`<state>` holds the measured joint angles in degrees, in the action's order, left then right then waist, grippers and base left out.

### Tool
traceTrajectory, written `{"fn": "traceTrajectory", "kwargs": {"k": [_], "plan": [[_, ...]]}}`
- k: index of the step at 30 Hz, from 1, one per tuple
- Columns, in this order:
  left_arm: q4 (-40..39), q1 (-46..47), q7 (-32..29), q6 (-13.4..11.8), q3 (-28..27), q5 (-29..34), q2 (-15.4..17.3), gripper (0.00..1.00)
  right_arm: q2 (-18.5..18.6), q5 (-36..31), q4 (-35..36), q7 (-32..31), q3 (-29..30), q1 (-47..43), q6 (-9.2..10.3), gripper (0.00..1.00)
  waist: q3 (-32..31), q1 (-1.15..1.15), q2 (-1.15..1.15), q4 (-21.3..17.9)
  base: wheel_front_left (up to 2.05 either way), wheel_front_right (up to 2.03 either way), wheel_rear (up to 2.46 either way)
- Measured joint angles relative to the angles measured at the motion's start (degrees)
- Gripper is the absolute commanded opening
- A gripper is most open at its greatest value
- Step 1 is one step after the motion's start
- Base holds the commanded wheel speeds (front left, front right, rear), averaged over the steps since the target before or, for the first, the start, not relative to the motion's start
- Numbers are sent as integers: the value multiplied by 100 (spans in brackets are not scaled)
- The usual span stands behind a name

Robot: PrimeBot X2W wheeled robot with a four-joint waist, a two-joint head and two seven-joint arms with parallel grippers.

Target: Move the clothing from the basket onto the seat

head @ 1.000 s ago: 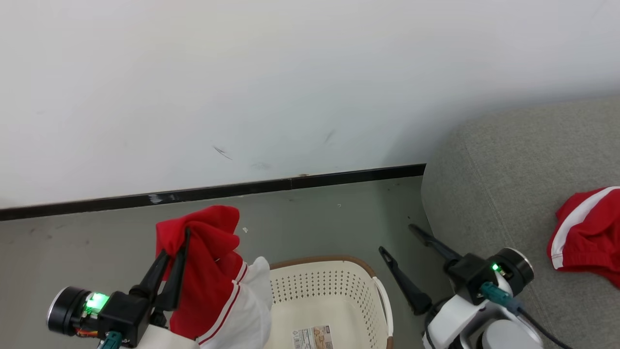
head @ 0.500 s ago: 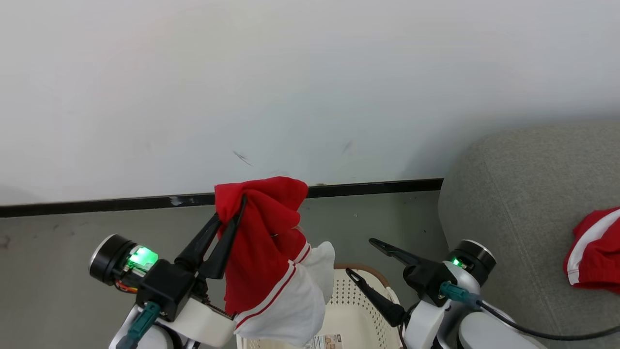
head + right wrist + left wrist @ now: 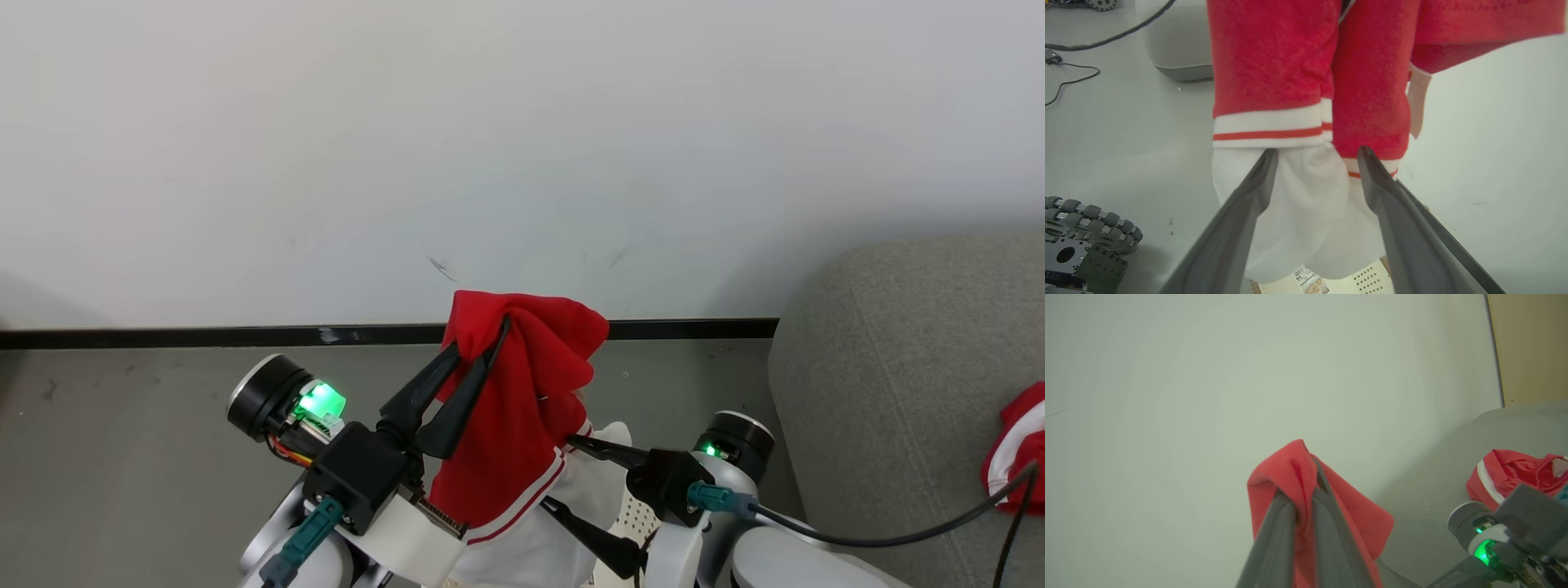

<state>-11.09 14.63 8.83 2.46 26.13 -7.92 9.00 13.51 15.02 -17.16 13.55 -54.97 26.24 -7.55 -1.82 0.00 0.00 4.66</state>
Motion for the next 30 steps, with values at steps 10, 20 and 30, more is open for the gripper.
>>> {"fn": "traceTrajectory", "kwargs": {"k": [10,20,30], "plan": [[-110,165,-120,33,183,8,-159,0,-70,566,-29,1,-800,569,0,100,-15,0,0,141,0,0,0],[-155,258,-215,55,235,29,-192,0,-391,1079,-152,24,-1455,1022,0,43,-11,0,0,212,0,0,0],[-66,246,-278,-38,79,23,-209,0,-327,1120,-199,64,-1577,1215,0,0,30,0,0,116,0,0,0]]}}
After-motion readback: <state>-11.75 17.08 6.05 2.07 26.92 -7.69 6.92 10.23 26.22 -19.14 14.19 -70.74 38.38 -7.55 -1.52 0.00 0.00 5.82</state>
